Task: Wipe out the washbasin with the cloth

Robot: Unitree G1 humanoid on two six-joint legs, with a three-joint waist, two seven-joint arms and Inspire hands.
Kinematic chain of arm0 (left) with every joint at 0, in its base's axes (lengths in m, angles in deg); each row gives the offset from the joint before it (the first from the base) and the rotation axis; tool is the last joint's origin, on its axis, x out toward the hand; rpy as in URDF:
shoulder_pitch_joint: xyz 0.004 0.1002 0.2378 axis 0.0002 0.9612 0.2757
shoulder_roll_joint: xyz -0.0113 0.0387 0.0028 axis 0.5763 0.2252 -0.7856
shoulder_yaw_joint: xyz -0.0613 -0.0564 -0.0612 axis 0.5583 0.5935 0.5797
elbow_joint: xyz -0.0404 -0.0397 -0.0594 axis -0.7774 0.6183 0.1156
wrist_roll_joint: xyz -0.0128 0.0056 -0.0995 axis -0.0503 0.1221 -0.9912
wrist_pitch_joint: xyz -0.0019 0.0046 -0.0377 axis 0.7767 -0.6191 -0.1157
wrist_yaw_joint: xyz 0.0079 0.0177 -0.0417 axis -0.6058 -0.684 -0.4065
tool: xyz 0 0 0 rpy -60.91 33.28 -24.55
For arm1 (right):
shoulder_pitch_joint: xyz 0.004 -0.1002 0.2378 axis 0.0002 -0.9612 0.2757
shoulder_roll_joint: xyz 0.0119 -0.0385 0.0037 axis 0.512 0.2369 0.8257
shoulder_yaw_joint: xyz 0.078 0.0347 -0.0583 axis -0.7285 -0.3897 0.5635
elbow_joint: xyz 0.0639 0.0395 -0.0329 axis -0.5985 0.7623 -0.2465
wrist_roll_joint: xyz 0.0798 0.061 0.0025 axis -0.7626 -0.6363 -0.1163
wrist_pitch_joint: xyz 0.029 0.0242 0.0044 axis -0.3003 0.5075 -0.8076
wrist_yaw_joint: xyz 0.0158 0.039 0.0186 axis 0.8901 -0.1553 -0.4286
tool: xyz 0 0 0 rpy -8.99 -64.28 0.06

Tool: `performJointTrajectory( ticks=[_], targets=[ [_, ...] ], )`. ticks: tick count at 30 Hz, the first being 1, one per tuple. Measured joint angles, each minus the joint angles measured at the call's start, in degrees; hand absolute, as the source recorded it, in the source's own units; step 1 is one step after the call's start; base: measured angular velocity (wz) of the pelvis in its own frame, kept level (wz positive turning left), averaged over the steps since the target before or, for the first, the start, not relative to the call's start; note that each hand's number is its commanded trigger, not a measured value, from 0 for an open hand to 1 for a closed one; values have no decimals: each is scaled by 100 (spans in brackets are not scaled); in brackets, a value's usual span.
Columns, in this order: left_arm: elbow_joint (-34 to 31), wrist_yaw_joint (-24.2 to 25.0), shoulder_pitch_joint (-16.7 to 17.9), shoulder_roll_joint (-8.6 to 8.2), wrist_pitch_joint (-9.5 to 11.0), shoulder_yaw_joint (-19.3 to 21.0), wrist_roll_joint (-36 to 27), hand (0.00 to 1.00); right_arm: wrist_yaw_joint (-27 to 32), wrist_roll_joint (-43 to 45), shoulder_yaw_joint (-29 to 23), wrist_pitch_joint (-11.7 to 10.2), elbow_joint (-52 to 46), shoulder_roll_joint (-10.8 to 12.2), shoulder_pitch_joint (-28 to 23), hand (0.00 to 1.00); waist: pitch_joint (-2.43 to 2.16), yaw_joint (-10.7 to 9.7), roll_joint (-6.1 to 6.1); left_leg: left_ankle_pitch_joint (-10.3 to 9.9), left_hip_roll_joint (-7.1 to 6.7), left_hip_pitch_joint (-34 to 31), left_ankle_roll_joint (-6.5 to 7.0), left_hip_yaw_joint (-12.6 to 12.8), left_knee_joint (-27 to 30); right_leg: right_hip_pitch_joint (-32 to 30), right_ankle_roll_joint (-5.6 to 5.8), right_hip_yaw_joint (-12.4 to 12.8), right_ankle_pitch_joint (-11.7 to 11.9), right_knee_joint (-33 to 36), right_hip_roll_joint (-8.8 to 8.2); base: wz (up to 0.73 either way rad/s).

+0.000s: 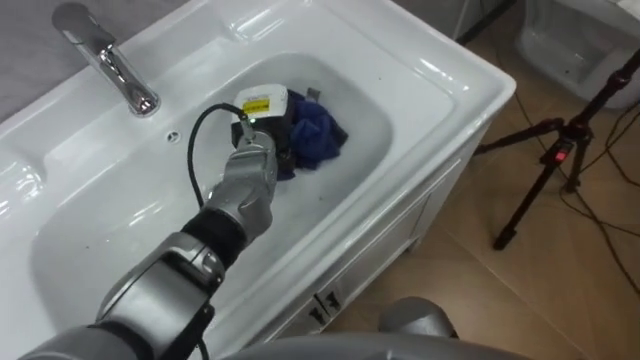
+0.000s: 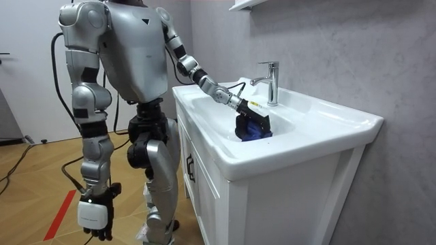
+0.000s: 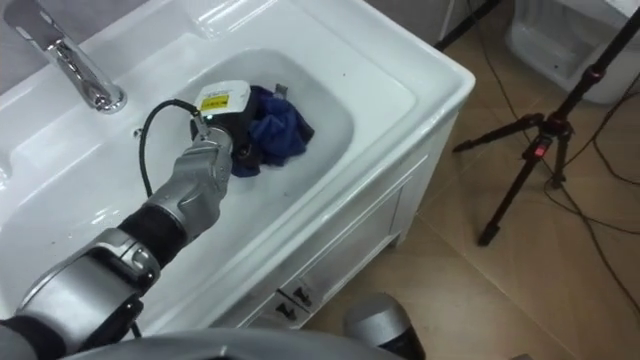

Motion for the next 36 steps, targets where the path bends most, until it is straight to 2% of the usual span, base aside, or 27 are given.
performJointTrajectory(
  ticks=[2,3,4,8,10,12,13,14,15,17,19,20,22,26,30,35,36],
  targets=[
    [11,0,150,-2,118,167,198,100,4,55,-137,6,-14,37,-35,0,-40,89,-108,-2,21,29,-3,-14,-5,67,-20,-20,1,3,2,4],
    [10,0,234,13,174,220,251,100,6,50,-228,6,-55,39,-88,0,-76,155,-175,-5,37,31,-10,-19,0,79,-30,-46,4,-4,11,8],
    [10,0,305,35,218,261,310,100,15,52,-280,7,-103,36,-115,0,-89,252,-208,-22,62,42,-39,-28,4,107,-43,-55,13,-23,36,7],
    [47,-119,575,62,432,600,432,100,81,255,-532,8,-190,76,-240,0,-91,481,-255,-39,84,96,-65,-215,-25,244,-64,-186,33,-107,96,17],
    [57,-439,839,227,635,878,439,100,145,418,-710,77,-202,189,-250,0,-93,650,-258,-35,81,87,-88,-357,-110,244,-91,-274,40,-106,116,12],
    [57,-777,1146,423,694,1184,651,100,160,492,-812,84,-268,235,-298,0,-95,777,-260,-18,67,75,-115,-411,-114,246,-119,-300,42,-104,134,12],
    [56,-1055,1318,515,730,1380,897,100,161,524,-891,98,-267,257,-308,0,-107,820,-280,0,70,22,-136,-506,-104,241,-135,-400,37,-109,127,22],
    [47,-1170,1373,552,733,1424,1053,100,161,549,-926,121,-266,258,-312,0,-110,875,-284,10,72,0,-144,-537,-103,230,-149,-439,41,-110,124,25],
    [44,-1409,1486,630,733,1432,1315,100,176,577,-953,150,-267,244,-309,0,-114,1018,-286,20,84,-12,-160,-562,-100,226,-172,-473,42,-126,133,12],
    [44,-1766,1695,729,715,1432,1626,100,209,635,-940,183,-271,224,-281,0,-147,1147,-284,34,107,-31,-187,-626,-107,230,-207,-536,31,-136,148,12],
    [32,-2067,1914,751,580,1432,2063,100,236,705,-966,183,-220,199,-257,0,-233,1343,-271,66,136,-60,-232,-703,-113,256,-248,-572,47,-207,188,13],
    [7,-2082,1950,751,536,1441,2133,100,247,709,-990,183,-217,196,-248,0,-245,1392,-269,75,148,-59,-246,-712,-105,270,-262,-586,55,-204,198,5],
    [28,-2072,2006,759,383,1554,2266,100,296,813,-1072,177,-193,192,-149,0,-251,1438,-261,121,163,1,-293,-798,-89,370,-302,-654,54,-264,211,5],
    [26,-2083,2074,762,379,1703,2347,100,381,997,-1115,132,-210,155,-133,0,-250,1595,-183,166,183,31,-335,-869,-91,448,-357,-737,36,-339,209,3],
    [22,-2202,2166,764,380,1705,2344,100,402,1002,-1100,56,-245,-40,-105,0,-247,1743,0,203,176,-5,-372,-1202,-88,464,-398,-853,-12,-306,184,14],
    [-21,-2231,2191,768,396,1739,2339,100,428,996,-1110,5,-285,-115,-52,0,-247,1914,37,287,180,-21,-418,-1409,-80,533,-468,-1069,-104,-310,164,21],
    [-31,-2262,2203,768,433,1775,2342,100,458,1002,-1114,-22,-310,-144,-53,0,-247,2018,59,309,183,-23,-421,-1436,-71,533,-490,-1076,-123,-311,163,10]
  ],
)
